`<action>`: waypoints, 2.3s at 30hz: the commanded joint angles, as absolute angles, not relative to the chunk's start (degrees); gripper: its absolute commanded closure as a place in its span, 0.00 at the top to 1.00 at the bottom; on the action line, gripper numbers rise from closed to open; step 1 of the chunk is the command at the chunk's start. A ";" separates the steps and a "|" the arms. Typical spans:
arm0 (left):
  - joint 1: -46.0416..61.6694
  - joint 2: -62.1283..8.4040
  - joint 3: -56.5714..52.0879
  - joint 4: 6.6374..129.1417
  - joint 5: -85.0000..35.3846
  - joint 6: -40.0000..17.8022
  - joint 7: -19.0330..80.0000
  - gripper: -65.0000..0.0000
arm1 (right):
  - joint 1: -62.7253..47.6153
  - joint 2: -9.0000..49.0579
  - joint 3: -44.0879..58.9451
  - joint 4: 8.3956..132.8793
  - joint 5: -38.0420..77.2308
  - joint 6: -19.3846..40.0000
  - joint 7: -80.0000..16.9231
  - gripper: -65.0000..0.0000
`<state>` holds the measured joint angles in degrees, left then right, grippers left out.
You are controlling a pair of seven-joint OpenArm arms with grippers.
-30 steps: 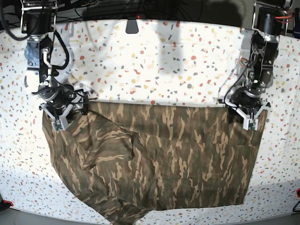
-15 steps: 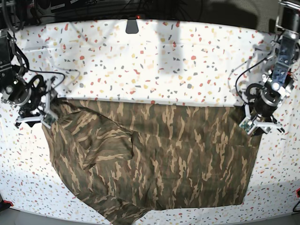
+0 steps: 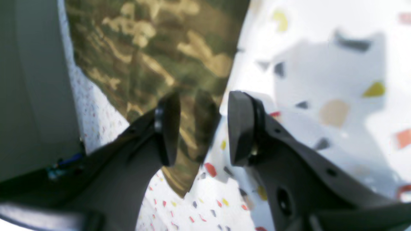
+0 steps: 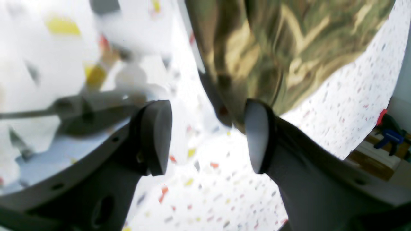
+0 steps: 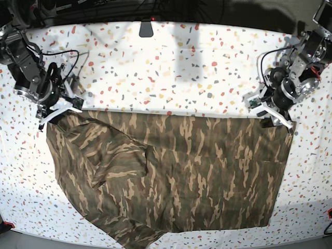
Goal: Fold the T-shirt properly
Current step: 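Lift the folded edge and pull it back toward the arms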
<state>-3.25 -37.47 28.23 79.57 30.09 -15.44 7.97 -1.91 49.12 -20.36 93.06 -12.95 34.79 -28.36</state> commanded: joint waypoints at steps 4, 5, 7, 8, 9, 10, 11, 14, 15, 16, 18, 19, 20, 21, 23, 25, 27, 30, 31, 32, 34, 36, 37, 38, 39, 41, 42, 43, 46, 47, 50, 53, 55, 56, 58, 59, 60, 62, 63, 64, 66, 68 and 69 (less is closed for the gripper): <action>-4.10 -38.61 27.81 75.07 33.41 -15.22 8.69 0.37 | -0.97 48.51 -19.86 93.12 -13.34 33.67 -26.50 0.52; -4.10 -38.59 27.81 74.41 33.67 -15.18 8.73 0.37 | -0.97 48.14 -19.86 92.68 -13.32 33.61 -26.37 0.52; -3.75 -38.59 27.81 74.11 33.45 -14.90 8.69 0.37 | -0.97 47.27 -19.86 91.72 -13.39 33.50 -26.15 0.52; -3.62 -38.52 27.81 74.11 33.32 -14.52 8.34 0.37 | -0.97 46.94 -19.86 91.24 -13.65 32.95 -26.04 0.52; -3.62 -38.39 27.81 74.06 32.88 -13.82 7.92 0.37 | -0.95 46.57 -19.86 90.74 -14.46 32.29 -25.67 0.52; -3.68 -38.15 27.81 74.06 32.93 -13.04 7.35 0.37 | -0.95 46.24 -19.86 90.19 -15.94 31.07 -25.15 0.52; -3.81 -37.93 27.81 74.06 32.99 -11.81 6.83 0.37 | -0.95 46.00 -19.86 89.58 -17.41 29.95 -24.32 0.52; -3.99 -37.47 27.81 74.04 33.01 -11.11 4.19 0.37 | -0.05 45.04 -19.86 87.48 -18.48 28.23 -23.00 0.52; -3.97 -37.30 27.81 73.97 32.99 -11.16 3.99 0.37 | 0.36 44.51 -19.86 86.70 -18.50 28.21 -22.83 0.52; -3.97 -37.04 27.81 73.78 33.01 -11.16 4.01 0.37 | 0.89 44.03 -19.86 85.82 -18.48 28.23 -22.39 0.52; -3.97 -36.64 27.81 73.56 32.99 -11.14 4.01 0.37 | 1.96 43.03 -19.86 83.59 -19.00 28.25 -20.86 0.52; -3.97 -36.64 27.81 73.56 32.99 -11.14 3.97 0.37 | 2.50 42.50 -19.86 82.50 -19.81 28.23 -20.25 0.52; -3.97 -36.67 27.81 73.56 32.99 -11.14 3.99 0.37 | 2.90 42.13 -19.86 81.67 -19.86 28.25 -19.86 0.52; -3.99 -36.73 27.81 73.56 33.01 -11.16 4.08 0.37 | 3.16 41.87 -19.86 81.23 -19.81 28.27 -19.57 0.52; -3.97 -36.71 27.81 73.56 33.01 -11.16 4.64 0.31 | 3.14 41.76 -19.86 81.14 -19.77 28.32 -19.31 0.48; -3.95 -36.71 27.81 73.56 32.99 -11.16 4.64 0.19 | 3.14 41.78 -19.86 81.14 -19.77 28.32 -19.35 0.44; -3.95 -36.69 27.81 73.56 32.95 -11.16 4.64 0.12 | 3.14 41.78 -19.86 81.14 -19.77 28.32 -19.46 0.44; -3.97 -36.71 27.81 73.56 32.97 -11.16 4.62 0.11 | 3.14 41.78 -19.86 81.14 -19.77 28.32 -19.44 0.44; -3.99 -36.71 27.81 73.56 32.97 -11.16 4.62 0.11 | 3.14 41.78 -19.86 81.14 -19.77 28.32 -19.44 0.44; -3.97 -36.71 27.81 73.56 32.97 -11.14 4.64 0.10 | 3.14 41.76 -19.86 81.14 -19.77 28.32 -19.40 0.42; -3.97 -36.71 27.81 73.56 32.95 -11.14 4.64 0.04 | 3.16 41.78 -19.86 81.14 -19.77 28.32 -19.31 0.28; -3.97 -36.71 27.81 73.56 32.49 -11.14 4.64 0.00 | 3.16 41.76 -19.86 81.14 -19.77 28.27 -19.33 0.10; -3.97 -36.71 27.81 73.58 31.42 -11.11 4.67 0.00 | 3.16 41.76 -19.86 81.14 -19.77 28.25 -19.38 0.02; -3.97 -36.71 27.81 73.58 30.33 -11.14 4.67 0.00 | 3.16 41.76 -19.86 81.14 -19.77 28.25 -19.44 0.00; -3.97 -36.71 27.81 73.58 29.26 -11.11 4.67 0.00 | 3.16 41.76 -19.86 81.14 -19.77 28.25 -19.49 0.00; -3.97 -36.71 27.81 73.58 27.51 -11.14 4.69 0.00 | 3.16 41.76 -19.86 81.14 -19.77 28.25 -19.59 0.00; -3.97 -36.71 27.81 73.60 27.40 -11.14 4.95 0.00 | 3.16 41.76 -19.86 81.14 -19.77 28.25 -20.03 0.00; -3.97 -36.71 27.81 73.65 27.42 -11.14 6.02 0.00 | 3.16 41.76 -19.86 81.19 -19.77 28.25 -20.93 0.00; -3.95 -36.73 27.81 74.35 27.46 -11.11 12.25 0.00 | 3.14 41.82 -19.86 81.58 -19.75 28.21 -23.66 0.00; -3.92 -36.73 27.81 74.67 27.57 -11.11 14.15 0.00 | 3.11 41.95 -19.86 81.73 -19.73 28.21 -23.90 0.00; -3.57 -36.91 27.81 75.61 27.38 -11.09 16.43 0.00 | 2.96 42.89 -19.86 82.26 -18.94 28.21 -23.86 0.00; -1.76 -37.74 27.81 77.56 27.38 -11.09 16.51 0.00 | 2.83 44.01 -19.86 83.40 -18.92 28.21 -24.10 0.00; 0.23 -38.68 27.81 79.88 27.38 -11.09 16.58 0.00 | 2.39 45.17 -19.86 84.55 -18.90 28.25 -24.18 0.00; 1.30 -39.29 27.81 81.23 27.38 -11.07 16.51 0.00 | 1.96 45.76 -19.86 85.27 -18.90 28.25 -24.29 0.00; 3.38 -40.53 27.81 83.92 27.38 -10.90 16.86 0.00 | 0.75 46.98 -19.86 86.83 -18.87 28.25 -24.71 0.00; 4.34 -41.21 27.81 85.17 27.35 -10.68 17.30 0.00 | -0.03 47.62 -19.86 87.59 -18.79 28.25 -25.12 0.00; 5.32 -41.91 27.81 86.28 27.38 -10.28 18.15 0.00 | -0.95 48.23 -19.86 88.40 -18.63 28.27 -25.76 0.00; 7.16 -43.20 27.81 88.03 27.40 -8.10 19.29 0.00 | -2.96 49.67 -19.86 89.89 -17.04 28.21 -26.70 0.00; 7.77 -43.77 27.81 88.58 27.44 -6.96 19.25 0.00 | -3.77 50.43 -19.86 90.41 -15.97 27.77 -26.79 0.00; 8.19 -44.03 27.81 88.95 27.44 -5.50 19.00 0.00 | -4.34 50.92 -19.86 90.72 -15.14 26.63 -26.76 0.00; 8.23 -43.94 27.81 89.03 27.59 -1.74 18.15 0.00 | -4.62 51.09 -19.86 90.74 -14.81 25.06 -26.81 0.00; 8.21 -43.79 27.81 89.03 27.57 0.67 16.82 0.00 | -4.62 51.11 -19.86 90.76 -14.76 24.97 -26.79 0.00; 8.23 -43.79 27.81 89.03 27.57 0.67 15.49 0.00 | -4.62 51.11 -19.86 90.76 -14.79 24.97 -26.81 0.00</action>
